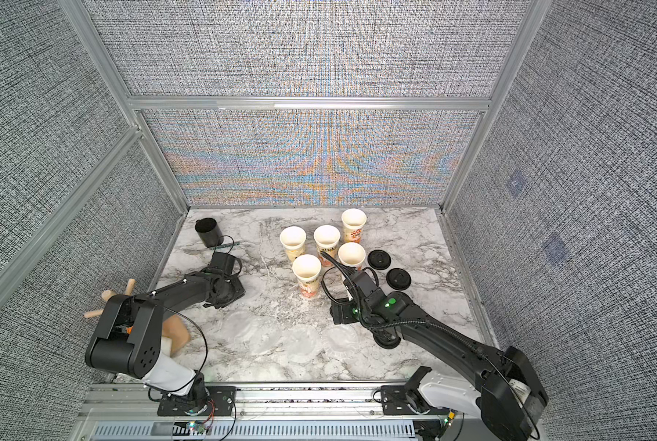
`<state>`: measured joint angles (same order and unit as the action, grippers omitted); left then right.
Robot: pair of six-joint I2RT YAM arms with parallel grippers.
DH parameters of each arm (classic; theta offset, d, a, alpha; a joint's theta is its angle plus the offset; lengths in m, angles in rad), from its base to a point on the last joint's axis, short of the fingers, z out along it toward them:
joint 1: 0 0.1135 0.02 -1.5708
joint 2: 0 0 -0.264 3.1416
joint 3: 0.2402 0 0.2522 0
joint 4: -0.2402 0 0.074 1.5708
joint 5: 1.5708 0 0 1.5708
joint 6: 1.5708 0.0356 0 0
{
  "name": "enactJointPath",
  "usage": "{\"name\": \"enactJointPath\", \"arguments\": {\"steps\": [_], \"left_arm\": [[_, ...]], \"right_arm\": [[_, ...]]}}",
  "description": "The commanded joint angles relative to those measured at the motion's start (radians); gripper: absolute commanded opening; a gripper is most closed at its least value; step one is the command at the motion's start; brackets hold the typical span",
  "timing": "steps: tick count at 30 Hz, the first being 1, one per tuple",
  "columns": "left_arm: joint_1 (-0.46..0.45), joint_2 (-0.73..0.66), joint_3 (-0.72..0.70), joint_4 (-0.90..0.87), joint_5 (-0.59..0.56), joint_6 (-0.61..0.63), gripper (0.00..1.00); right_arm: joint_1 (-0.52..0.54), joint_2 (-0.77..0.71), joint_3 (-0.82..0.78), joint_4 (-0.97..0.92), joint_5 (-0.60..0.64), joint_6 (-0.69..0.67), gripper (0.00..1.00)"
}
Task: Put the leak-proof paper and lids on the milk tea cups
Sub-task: Pick up the leak-proof paper from the center of the board, then place the leak-proof paper at the cup.
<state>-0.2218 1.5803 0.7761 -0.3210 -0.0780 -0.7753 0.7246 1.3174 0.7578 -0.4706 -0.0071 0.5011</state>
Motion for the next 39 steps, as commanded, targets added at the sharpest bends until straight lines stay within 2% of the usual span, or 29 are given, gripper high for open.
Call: {"name": "enactJointPath", "arguments": {"steps": [1,5,9,10,18,23,26,31,35,39], "left_arm": [[0.001,0.026,-0.008,0.005,0.001,-0.012,0.35],[0.001,0.045,-0.019,0.014,0.009,-0.017,0.21],[0.001,0.035,-0.026,0.006,0.01,-0.022,0.02],[0.001,0.029,-0.023,-0.006,0.008,-0.022,0.0],[-0.001,-0.091,0.054,-0.142,0.013,0.023,0.0],[-0.013,-0.209,0.201,-0.278,0.095,0.136,0.0],[-0.034,-0.264,0.312,-0.342,0.198,0.226,0.0],[-0.142,-0.319,0.443,-0.327,0.387,0.38,0.0],[-0.229,-0.286,0.567,-0.354,0.504,0.378,0.0],[-0.311,-0.238,0.638,-0.35,0.545,0.375,0.0]], "right_arm": [[0.0,0.004,0.003,0.019,0.003,0.0,0.87],[0.002,-0.001,0.003,0.018,0.003,0.002,0.86],[0.002,-0.008,0.002,0.016,0.002,0.005,0.86],[0.001,-0.013,0.002,0.015,0.002,0.004,0.85],[0.001,-0.044,0.002,0.011,0.008,0.014,0.85],[-0.025,-0.066,0.017,0.014,0.037,0.018,0.85],[-0.072,-0.085,0.029,0.021,0.035,0.007,0.85],[-0.175,-0.107,0.076,0.018,0.018,-0.029,0.84],[-0.242,-0.12,0.093,0.017,-0.005,-0.05,0.84],[-0.274,-0.13,0.092,0.008,-0.008,-0.059,0.84]]}}
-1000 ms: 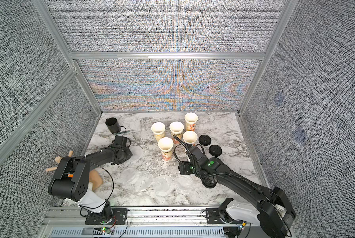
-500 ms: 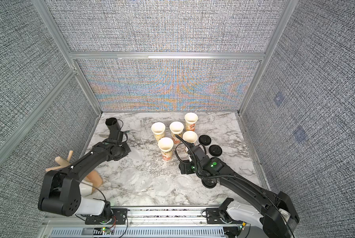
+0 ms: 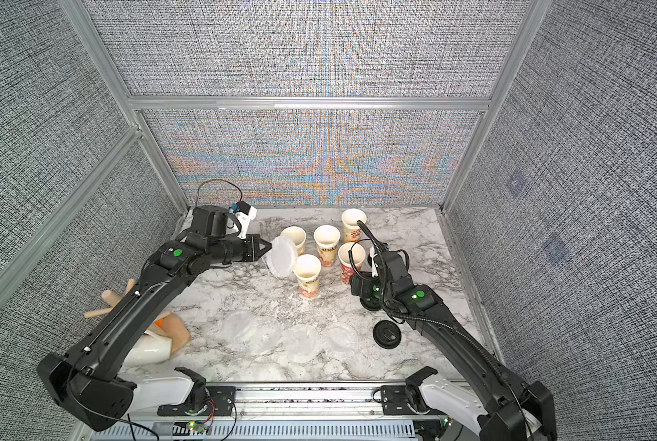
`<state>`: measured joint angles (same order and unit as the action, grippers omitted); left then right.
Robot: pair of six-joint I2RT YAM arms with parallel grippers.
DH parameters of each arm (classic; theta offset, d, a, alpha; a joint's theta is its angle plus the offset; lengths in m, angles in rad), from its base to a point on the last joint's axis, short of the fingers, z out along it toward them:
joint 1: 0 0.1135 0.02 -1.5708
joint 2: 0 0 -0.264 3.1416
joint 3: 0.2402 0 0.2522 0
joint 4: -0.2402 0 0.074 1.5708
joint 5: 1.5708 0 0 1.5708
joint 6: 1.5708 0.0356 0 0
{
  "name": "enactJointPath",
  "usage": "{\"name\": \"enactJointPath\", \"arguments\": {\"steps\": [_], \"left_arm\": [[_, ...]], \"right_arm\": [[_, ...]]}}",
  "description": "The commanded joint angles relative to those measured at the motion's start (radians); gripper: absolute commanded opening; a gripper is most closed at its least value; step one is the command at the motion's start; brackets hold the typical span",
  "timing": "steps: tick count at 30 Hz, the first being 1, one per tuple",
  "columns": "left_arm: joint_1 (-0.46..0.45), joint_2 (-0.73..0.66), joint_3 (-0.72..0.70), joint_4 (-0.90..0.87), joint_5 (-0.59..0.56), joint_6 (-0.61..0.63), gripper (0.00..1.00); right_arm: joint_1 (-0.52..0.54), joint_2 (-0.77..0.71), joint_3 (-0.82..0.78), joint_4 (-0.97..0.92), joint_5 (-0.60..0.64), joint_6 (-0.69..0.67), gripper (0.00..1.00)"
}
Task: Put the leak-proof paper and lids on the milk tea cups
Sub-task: Place the leak-proof paper at the cup.
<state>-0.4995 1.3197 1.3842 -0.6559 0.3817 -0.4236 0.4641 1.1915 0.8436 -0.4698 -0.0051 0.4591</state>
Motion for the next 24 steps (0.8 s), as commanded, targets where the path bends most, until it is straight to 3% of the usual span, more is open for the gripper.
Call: {"name": "enactJointPath", "arguments": {"steps": [1,6,13,24], "left_arm": [[-0.046,0.034,0.038,-0.005,0.103,0.019,0.0],[-0.082,0.105,0.039,0.071,0.152,-0.025,0.0],[-0.082,0.188,0.01,0.075,0.005,-0.016,0.0],[-0.077,0.26,0.011,0.073,-0.12,-0.002,0.0]], "right_arm": [[-0.017,-0.006,0.002,0.006,-0.011,-0.019,0.84],[-0.038,-0.019,-0.026,0.005,-0.021,-0.022,0.84],[-0.053,-0.038,-0.07,0.009,-0.041,-0.026,0.84],[-0.062,-0.033,-0.088,0.015,-0.062,-0.03,0.84]]}}
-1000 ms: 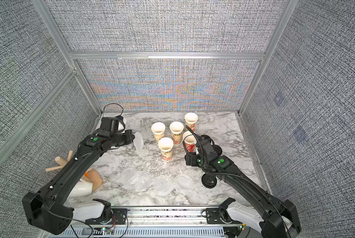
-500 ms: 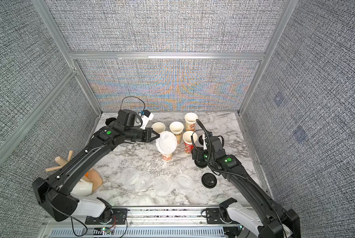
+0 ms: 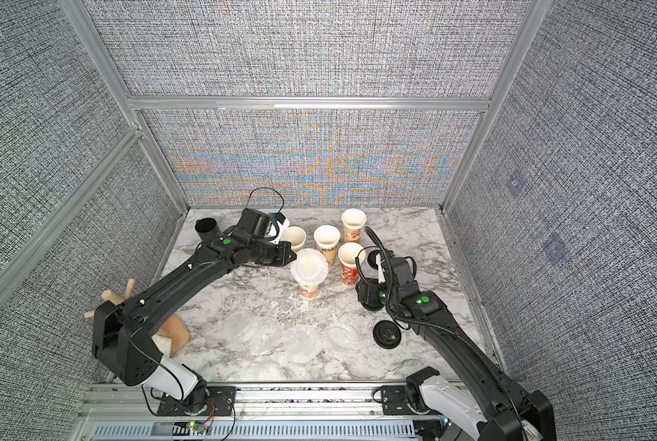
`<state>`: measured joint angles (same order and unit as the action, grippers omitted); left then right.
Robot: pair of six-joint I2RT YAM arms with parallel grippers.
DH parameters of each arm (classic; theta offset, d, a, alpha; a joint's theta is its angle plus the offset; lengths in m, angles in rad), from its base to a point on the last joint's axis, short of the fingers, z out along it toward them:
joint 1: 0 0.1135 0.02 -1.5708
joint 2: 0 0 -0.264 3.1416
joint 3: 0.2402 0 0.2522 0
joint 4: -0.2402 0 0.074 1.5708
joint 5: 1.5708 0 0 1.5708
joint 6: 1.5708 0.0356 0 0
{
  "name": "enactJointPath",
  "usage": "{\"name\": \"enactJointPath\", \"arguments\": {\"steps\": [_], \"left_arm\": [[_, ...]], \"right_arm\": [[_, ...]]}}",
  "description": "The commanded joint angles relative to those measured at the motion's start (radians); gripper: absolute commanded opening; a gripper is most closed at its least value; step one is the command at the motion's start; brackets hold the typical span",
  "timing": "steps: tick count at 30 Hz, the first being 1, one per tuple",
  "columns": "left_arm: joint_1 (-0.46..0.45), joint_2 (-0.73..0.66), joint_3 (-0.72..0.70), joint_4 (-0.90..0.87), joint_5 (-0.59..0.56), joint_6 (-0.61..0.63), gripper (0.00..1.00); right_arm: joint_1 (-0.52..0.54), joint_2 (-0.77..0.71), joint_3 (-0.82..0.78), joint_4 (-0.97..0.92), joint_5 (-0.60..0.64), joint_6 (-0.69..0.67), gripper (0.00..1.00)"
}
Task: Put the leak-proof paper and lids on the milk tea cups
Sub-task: Place the leak-proof paper at the cup.
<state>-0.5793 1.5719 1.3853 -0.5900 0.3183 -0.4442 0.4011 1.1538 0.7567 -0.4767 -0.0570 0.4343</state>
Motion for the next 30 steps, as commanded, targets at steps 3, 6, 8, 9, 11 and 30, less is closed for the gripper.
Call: {"name": "enactJointPath", "arguments": {"steps": [3,6,8,9,11,30], "left_arm": [[0.004,0.011,0.014,-0.009,-0.085,0.026,0.0],[0.005,0.015,0.011,-0.008,-0.088,0.03,0.0],[0.007,0.021,0.012,-0.009,-0.088,0.031,0.0],[0.007,0.023,0.011,-0.012,-0.087,0.031,0.0],[0.007,0.029,0.013,-0.014,-0.084,0.032,0.0],[0.009,0.019,0.056,-0.044,-0.091,0.05,0.66]], "right_arm": [[-0.001,0.009,-0.004,0.023,-0.012,-0.008,0.84],[0.0,0.013,-0.005,0.023,-0.014,-0.009,0.84],[0.001,0.016,-0.005,0.024,-0.016,-0.011,0.84],[-0.001,0.018,-0.005,0.023,-0.017,-0.011,0.84],[0.0,0.018,-0.006,0.023,-0.017,-0.011,0.84],[-0.01,-0.021,-0.019,-0.037,0.039,0.048,0.89]]}}
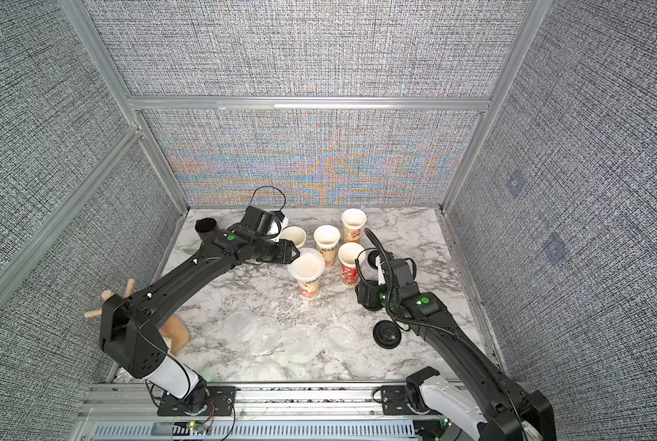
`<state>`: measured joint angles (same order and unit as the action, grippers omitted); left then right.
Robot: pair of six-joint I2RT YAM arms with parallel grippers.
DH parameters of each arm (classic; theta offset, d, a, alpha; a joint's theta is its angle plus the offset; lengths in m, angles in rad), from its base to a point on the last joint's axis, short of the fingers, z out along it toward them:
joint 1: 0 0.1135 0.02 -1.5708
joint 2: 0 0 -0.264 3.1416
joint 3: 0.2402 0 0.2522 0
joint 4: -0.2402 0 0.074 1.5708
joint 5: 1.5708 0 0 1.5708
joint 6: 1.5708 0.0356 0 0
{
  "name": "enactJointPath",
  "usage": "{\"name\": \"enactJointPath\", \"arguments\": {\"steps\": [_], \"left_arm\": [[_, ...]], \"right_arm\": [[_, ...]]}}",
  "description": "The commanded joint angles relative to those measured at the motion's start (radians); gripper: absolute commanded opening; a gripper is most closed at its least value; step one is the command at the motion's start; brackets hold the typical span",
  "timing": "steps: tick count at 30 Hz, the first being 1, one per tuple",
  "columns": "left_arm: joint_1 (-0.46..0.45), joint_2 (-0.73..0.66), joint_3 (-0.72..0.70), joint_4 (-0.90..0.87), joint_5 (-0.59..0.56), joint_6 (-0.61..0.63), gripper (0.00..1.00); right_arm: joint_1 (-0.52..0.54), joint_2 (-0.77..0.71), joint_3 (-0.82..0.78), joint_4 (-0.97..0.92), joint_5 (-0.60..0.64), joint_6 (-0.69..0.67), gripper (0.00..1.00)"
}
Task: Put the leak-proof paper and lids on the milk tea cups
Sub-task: Place the leak-proof paper at the cup, then pick up the cup lid from the center of the board.
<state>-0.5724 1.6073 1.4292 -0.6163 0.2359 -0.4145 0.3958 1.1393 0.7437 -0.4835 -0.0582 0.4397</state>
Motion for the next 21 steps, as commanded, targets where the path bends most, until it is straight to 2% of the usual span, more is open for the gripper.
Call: {"name": "enactJointPath", "arguments": {"steps": [1,4,10,16,21], "left_arm": [[0.002,-0.027,0.013,-0.017,-0.01,0.023,0.69],[0.002,-0.064,0.011,-0.011,-0.022,0.03,0.77],[0.002,-0.138,0.001,0.011,-0.036,0.054,0.85],[0.002,-0.191,-0.027,0.033,-0.004,0.067,0.87],[0.002,-0.211,-0.033,0.019,0.013,0.084,0.87]], "right_arm": [[-0.008,-0.011,-0.013,-0.05,0.059,0.067,0.9],[-0.012,-0.031,-0.053,-0.102,0.121,0.147,0.92],[-0.011,-0.028,-0.165,-0.138,0.149,0.302,0.93],[0.007,0.023,-0.242,-0.166,0.187,0.434,0.93],[0.018,0.02,-0.277,-0.156,0.186,0.476,0.93]]}}
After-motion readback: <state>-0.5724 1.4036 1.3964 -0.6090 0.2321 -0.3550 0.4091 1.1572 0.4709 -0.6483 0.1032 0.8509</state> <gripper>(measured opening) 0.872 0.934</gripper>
